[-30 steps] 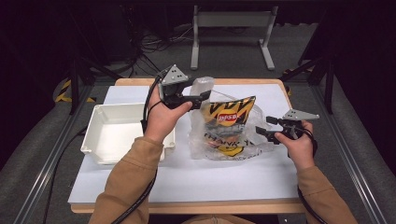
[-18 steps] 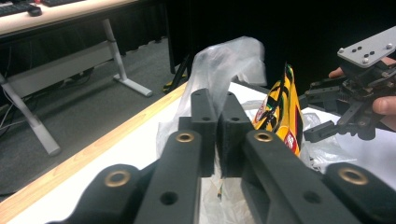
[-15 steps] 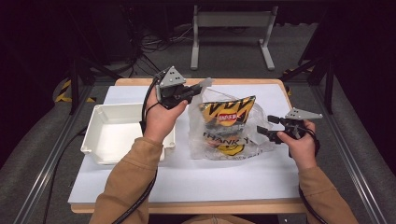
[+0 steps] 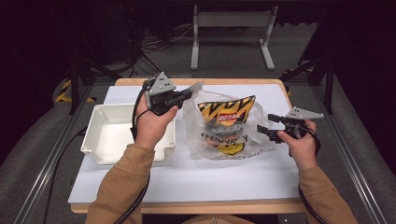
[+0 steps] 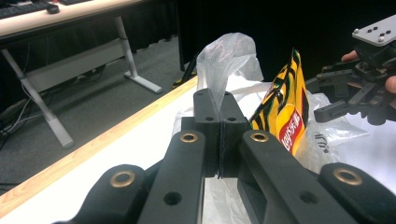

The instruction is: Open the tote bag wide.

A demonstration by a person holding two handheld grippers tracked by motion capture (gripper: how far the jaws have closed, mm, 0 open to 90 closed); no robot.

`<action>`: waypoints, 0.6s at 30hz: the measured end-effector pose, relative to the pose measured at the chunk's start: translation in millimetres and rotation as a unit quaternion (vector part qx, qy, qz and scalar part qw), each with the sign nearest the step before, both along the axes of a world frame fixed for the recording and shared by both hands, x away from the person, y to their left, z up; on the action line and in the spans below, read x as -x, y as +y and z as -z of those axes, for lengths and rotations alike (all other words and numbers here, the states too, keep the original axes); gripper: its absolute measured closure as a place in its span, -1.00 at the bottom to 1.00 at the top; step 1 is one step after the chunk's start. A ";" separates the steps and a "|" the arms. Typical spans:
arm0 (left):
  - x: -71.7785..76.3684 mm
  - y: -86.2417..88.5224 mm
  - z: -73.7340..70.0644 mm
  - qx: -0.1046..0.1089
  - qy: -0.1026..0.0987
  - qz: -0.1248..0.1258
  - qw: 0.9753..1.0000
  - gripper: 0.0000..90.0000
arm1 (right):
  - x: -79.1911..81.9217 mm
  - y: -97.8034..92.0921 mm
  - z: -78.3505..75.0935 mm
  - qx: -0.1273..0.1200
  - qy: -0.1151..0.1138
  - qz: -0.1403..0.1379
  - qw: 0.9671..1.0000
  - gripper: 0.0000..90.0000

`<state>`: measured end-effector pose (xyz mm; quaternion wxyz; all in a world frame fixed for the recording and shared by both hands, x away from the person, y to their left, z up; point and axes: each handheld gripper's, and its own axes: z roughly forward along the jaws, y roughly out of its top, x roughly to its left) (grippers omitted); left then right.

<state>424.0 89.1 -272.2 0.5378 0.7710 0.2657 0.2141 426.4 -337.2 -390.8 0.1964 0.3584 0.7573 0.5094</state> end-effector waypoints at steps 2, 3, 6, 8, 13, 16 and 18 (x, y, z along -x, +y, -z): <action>2.5 2.9 0.7 -0.001 -0.003 -0.003 1.000 0.98 | 0.0 0.1 0.3 0.001 0.000 0.000 1.000 -0.42; 3.5 4.1 0.9 -0.001 -0.004 -0.005 1.000 0.98 | 0.0 0.2 0.5 0.001 0.000 0.000 1.000 -0.42; 5.8 7.7 2.0 -0.003 -0.006 -0.009 1.000 0.98 | -0.1 0.3 0.6 0.003 0.000 -0.001 1.000 -0.42; 7.2 9.9 3.2 -0.003 -0.005 -0.009 1.000 0.98 | 0.0 0.6 0.6 0.003 -0.001 -0.001 1.000 -0.42; 10.5 11.2 11.5 -0.005 -0.002 -0.013 1.000 0.98 | 0.3 1.0 0.1 0.002 -0.002 -0.003 1.000 -0.42; 14.7 12.0 18.1 -0.001 -0.002 -0.010 1.000 0.98 | 0.6 1.2 0.2 0.001 -0.002 -0.003 1.000 -0.42; 18.4 12.4 21.2 0.006 -0.005 -0.011 1.000 0.98 | 0.4 1.2 0.5 0.003 -0.003 -0.004 1.000 -0.42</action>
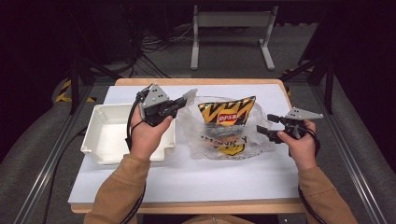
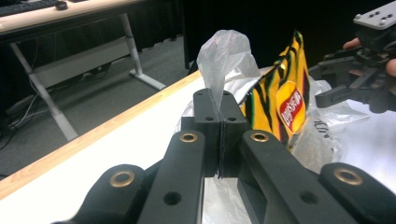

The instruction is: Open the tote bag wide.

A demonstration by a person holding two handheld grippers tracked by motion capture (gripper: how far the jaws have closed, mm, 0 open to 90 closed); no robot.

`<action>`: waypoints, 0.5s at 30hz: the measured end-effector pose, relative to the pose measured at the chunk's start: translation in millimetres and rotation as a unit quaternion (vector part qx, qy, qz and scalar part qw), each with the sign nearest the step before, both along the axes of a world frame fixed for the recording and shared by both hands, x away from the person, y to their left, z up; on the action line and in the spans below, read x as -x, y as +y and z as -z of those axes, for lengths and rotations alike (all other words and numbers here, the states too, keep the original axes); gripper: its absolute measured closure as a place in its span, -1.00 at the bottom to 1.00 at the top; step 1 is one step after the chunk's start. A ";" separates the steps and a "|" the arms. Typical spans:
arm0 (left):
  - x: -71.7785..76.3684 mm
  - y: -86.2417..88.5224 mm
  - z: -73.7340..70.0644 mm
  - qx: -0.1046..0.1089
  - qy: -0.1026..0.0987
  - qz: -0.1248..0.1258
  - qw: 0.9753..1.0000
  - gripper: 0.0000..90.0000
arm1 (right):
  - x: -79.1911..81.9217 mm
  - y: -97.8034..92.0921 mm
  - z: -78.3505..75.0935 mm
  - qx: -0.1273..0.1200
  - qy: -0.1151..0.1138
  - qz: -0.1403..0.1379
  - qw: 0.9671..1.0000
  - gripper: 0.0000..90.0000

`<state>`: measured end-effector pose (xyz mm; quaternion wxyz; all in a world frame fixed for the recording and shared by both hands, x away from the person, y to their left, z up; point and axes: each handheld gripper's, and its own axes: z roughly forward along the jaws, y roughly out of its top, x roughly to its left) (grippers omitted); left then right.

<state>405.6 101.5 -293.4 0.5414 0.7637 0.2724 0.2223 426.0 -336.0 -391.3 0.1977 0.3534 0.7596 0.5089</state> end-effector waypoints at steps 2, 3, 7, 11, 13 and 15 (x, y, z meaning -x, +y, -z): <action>3.1 1.3 2.8 0.005 -0.004 0.000 1.000 0.98 | 0.1 0.4 0.2 0.001 0.002 -0.001 1.000 -0.42; 4.2 2.1 4.7 0.008 -0.004 -0.001 1.000 0.98 | 0.2 0.8 0.3 0.002 0.002 -0.002 1.000 -0.42; 3.3 2.3 18.8 0.014 0.011 -0.004 1.000 0.97 | 0.2 2.0 0.5 0.004 -0.001 -0.005 1.000 -0.42; -0.5 0.9 32.3 0.018 0.030 -0.004 0.999 0.97 | 0.3 2.3 0.7 0.002 0.001 -0.005 1.000 -0.43; -1.0 0.2 39.2 0.020 0.036 -0.004 0.999 0.97 | 0.3 1.5 0.6 0.003 0.001 -0.006 1.000 -0.43; -0.4 -0.2 42.2 0.021 0.040 -0.004 0.999 0.97 | 0.3 1.0 0.7 0.001 0.002 -0.005 1.000 -0.43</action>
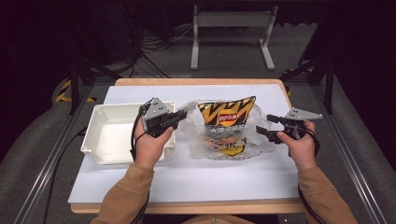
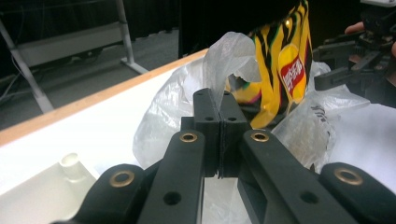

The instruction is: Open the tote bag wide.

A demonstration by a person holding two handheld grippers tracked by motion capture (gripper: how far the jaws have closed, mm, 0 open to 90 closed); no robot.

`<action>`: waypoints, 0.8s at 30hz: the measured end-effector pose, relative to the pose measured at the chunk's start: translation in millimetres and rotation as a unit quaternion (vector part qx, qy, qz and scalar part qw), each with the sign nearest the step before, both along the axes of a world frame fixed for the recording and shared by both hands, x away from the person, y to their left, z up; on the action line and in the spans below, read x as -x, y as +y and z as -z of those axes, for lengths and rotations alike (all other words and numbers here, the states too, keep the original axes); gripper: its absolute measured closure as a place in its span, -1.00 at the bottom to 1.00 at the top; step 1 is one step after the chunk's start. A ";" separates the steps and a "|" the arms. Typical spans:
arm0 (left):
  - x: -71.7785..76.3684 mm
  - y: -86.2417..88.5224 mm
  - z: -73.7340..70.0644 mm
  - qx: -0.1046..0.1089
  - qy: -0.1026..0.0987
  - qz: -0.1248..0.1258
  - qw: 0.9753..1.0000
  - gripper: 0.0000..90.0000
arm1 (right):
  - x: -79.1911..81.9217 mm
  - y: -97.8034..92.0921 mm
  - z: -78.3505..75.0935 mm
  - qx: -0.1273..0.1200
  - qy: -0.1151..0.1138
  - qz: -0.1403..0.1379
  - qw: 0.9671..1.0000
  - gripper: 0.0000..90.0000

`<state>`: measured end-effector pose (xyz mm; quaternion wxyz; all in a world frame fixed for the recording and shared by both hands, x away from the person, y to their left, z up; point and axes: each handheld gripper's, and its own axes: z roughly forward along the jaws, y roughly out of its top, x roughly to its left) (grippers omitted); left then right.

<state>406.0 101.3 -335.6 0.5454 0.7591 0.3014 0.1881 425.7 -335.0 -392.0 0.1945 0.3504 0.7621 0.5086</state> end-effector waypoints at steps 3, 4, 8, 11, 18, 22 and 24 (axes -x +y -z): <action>0.6 -0.6 7.5 0.019 0.023 0.013 0.999 0.97 | -0.1 -0.2 0.3 0.000 0.000 0.000 1.000 -0.43; 1.6 -1.2 11.9 0.028 0.036 0.014 0.999 0.97 | -0.1 -0.2 0.5 0.000 0.001 0.000 1.000 -0.43; 5.2 -4.3 24.5 0.030 0.054 0.015 0.998 0.98 | 0.5 0.2 0.3 0.003 -0.001 -0.002 1.000 -0.43; 5.8 -8.1 36.1 0.035 0.072 0.014 0.997 0.97 | 0.7 0.3 0.3 0.002 -0.001 -0.002 1.000 -0.43; 7.4 -21.1 51.5 -0.011 0.089 0.002 0.996 0.97 | 0.7 0.6 1.0 0.005 -0.001 -0.006 1.000 -0.44; 6.9 -24.2 59.9 0.004 0.098 -0.003 0.995 0.93 | 1.0 -0.1 1.0 0.005 -0.001 -0.007 1.000 -0.44; 6.9 -24.2 65.4 0.017 0.103 -0.009 0.994 0.93 | 1.1 -0.2 1.2 0.005 -0.001 -0.007 1.000 -0.44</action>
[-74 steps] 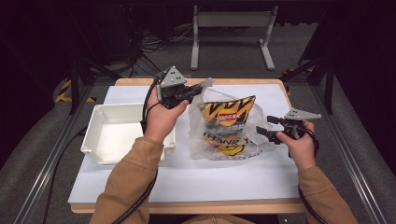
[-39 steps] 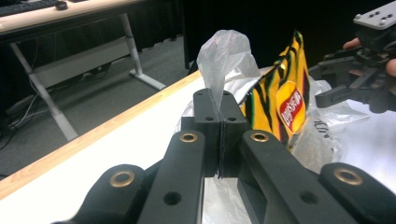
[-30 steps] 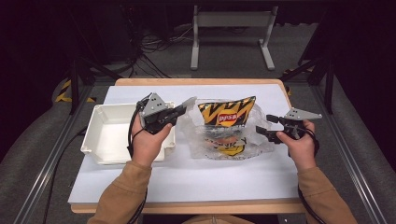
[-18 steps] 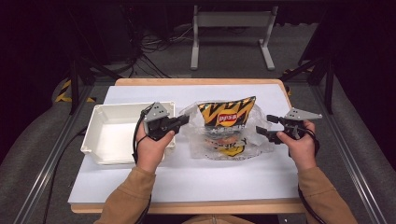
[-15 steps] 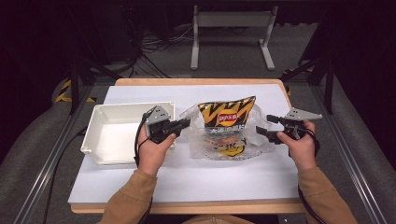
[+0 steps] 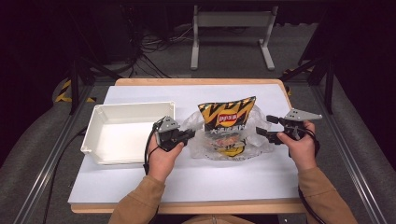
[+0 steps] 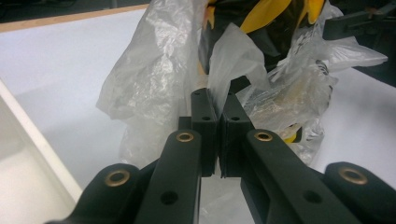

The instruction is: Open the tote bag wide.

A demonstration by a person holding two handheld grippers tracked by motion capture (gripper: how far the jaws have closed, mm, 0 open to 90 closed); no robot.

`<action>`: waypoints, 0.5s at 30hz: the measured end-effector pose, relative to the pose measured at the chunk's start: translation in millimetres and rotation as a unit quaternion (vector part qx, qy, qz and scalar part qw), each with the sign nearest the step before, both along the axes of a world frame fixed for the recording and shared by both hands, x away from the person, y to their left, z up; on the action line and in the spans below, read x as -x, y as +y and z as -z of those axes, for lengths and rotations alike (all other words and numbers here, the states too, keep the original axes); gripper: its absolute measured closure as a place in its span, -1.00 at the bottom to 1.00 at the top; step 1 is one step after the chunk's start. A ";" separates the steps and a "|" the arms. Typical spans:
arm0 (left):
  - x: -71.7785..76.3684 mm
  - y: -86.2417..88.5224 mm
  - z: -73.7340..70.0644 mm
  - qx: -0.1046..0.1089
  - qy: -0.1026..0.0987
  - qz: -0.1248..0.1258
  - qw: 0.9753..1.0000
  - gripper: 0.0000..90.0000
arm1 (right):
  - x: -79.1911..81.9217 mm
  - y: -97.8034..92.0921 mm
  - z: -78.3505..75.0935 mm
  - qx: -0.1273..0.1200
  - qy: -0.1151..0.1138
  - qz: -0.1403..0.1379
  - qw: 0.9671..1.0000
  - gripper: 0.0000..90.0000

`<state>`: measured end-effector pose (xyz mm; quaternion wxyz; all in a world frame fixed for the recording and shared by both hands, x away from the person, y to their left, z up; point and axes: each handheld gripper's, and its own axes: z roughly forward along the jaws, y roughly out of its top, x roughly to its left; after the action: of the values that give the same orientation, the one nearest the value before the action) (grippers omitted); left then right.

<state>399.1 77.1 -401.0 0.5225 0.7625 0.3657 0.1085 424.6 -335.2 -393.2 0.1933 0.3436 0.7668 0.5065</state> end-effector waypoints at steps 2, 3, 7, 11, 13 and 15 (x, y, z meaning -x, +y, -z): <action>1.0 -1.5 3.5 -0.007 -0.001 -0.004 1.000 0.94 | 0.1 -0.1 0.1 0.001 0.000 -0.001 1.000 -0.44; 2.1 -3.0 5.5 -0.012 -0.002 -0.003 1.000 0.95 | 0.1 -0.2 0.2 0.000 0.000 -0.001 1.000 -0.44; 6.9 -10.9 12.4 -0.029 -0.020 -0.013 0.999 0.97 | 0.0 -0.1 0.9 0.001 0.001 -0.001 1.000 -0.44; 9.3 -17.4 20.8 -0.041 -0.026 -0.018 0.999 0.95 | 0.1 0.0 1.1 0.000 0.002 -0.001 1.000 -0.44; 10.3 -20.1 24.5 -0.047 -0.022 -0.017 0.999 0.94 | 0.3 0.0 1.1 -0.001 0.002 -0.002 1.000 -0.44; 11.2 -23.2 27.7 -0.059 -0.017 -0.015 0.998 0.94 | 0.3 -0.7 1.2 0.001 0.002 -0.002 1.000 -0.45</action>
<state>387.9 54.0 -428.7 0.4813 0.7843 0.3611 0.1510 424.3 -335.9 -394.4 0.1911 0.3426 0.7683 0.5058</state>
